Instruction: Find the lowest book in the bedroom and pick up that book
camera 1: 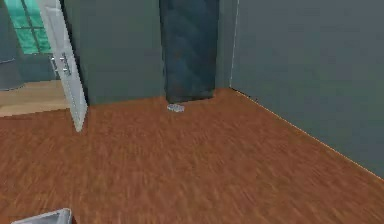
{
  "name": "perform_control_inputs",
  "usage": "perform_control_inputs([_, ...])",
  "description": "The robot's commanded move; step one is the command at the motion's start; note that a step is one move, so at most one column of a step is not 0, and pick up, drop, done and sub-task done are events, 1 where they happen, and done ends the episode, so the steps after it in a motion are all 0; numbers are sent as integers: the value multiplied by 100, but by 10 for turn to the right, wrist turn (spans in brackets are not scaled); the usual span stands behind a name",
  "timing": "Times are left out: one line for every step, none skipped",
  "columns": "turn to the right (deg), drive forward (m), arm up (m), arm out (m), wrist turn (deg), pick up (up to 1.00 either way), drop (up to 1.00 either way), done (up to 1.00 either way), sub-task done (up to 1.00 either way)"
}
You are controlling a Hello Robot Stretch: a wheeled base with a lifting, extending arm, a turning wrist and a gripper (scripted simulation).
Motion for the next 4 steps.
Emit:
perform_control_inputs([-180,0,0,0,0,0,0,0,0])
perform_control_inputs([0,100,0,0,0,0,0,0,0])
perform_control_inputs([0,35,0,0,0,0,0,0,0])
perform_control_inputs([-180,0,0,0,0,0,0,0,0])
